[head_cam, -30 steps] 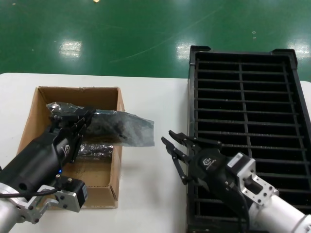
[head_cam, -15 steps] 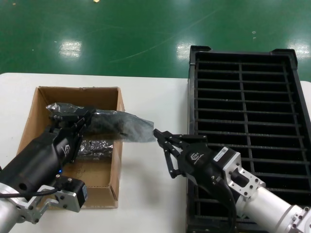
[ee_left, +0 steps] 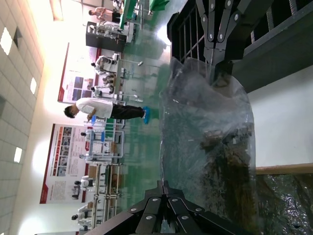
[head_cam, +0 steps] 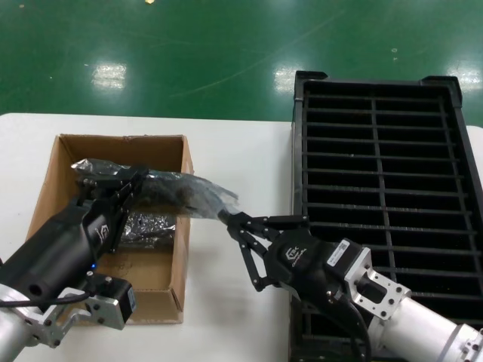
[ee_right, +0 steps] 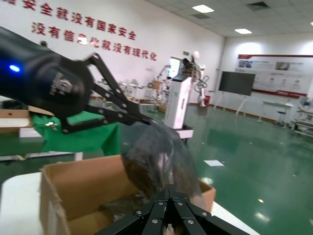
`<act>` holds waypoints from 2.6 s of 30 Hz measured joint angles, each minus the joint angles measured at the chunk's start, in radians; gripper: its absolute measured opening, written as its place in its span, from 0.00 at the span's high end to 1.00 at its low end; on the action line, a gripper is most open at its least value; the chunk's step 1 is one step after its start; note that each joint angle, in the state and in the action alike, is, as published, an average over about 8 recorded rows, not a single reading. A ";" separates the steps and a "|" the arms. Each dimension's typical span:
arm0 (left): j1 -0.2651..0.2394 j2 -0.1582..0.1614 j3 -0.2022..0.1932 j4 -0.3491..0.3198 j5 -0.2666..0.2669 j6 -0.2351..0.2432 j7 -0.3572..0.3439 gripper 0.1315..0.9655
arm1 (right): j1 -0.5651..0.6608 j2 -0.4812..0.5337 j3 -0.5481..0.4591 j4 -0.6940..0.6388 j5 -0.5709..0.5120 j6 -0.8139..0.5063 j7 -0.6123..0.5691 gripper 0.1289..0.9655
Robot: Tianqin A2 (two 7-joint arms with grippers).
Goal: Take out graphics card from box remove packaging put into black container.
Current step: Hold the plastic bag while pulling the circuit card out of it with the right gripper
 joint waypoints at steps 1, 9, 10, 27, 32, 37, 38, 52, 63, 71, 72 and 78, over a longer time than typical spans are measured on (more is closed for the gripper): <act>0.000 0.000 0.000 0.000 0.000 0.000 0.000 0.99 | 0.000 0.004 -0.001 0.005 0.001 -0.006 0.000 0.99; 0.000 0.000 0.000 0.000 0.000 0.000 0.000 0.99 | 0.060 0.014 -0.009 -0.027 0.014 -0.060 0.022 0.99; 0.000 0.000 0.000 0.000 0.000 0.000 0.000 0.99 | 0.073 0.012 -0.011 -0.040 0.015 -0.065 0.030 0.99; 0.000 0.000 0.000 0.000 0.000 0.000 0.000 0.99 | 0.219 -0.041 -0.082 -0.199 -0.065 -0.073 0.169 0.99; 0.000 0.000 0.000 0.000 0.000 0.000 0.000 0.99 | 0.244 -0.049 -0.112 -0.216 -0.131 -0.054 0.238 0.99; 0.000 0.000 0.000 0.000 0.000 0.000 0.000 0.99 | 0.255 -0.053 -0.129 -0.219 -0.171 -0.051 0.293 0.99; 0.000 0.000 0.000 0.000 0.000 0.000 0.000 0.99 | 0.256 -0.054 -0.131 -0.218 -0.175 -0.052 0.300 0.99; 0.000 0.000 0.000 0.000 0.000 0.000 0.000 0.99 | 0.265 -0.058 -0.137 -0.213 -0.167 -0.103 0.358 0.97; 0.000 0.000 0.000 0.000 0.000 0.000 0.000 0.99 | 0.251 -0.056 -0.131 -0.205 -0.144 -0.127 0.360 0.84; 0.000 0.000 0.000 0.000 0.000 0.000 0.000 0.99 | 0.256 -0.079 -0.130 -0.227 -0.141 -0.118 0.355 0.71; 0.000 0.000 0.000 0.000 0.000 0.000 0.000 0.99 | 0.258 -0.085 -0.130 -0.233 -0.141 -0.115 0.355 0.69; 0.000 0.000 0.000 0.000 0.000 0.000 0.000 0.99 | 0.272 -0.113 -0.130 -0.264 -0.152 -0.090 0.369 0.72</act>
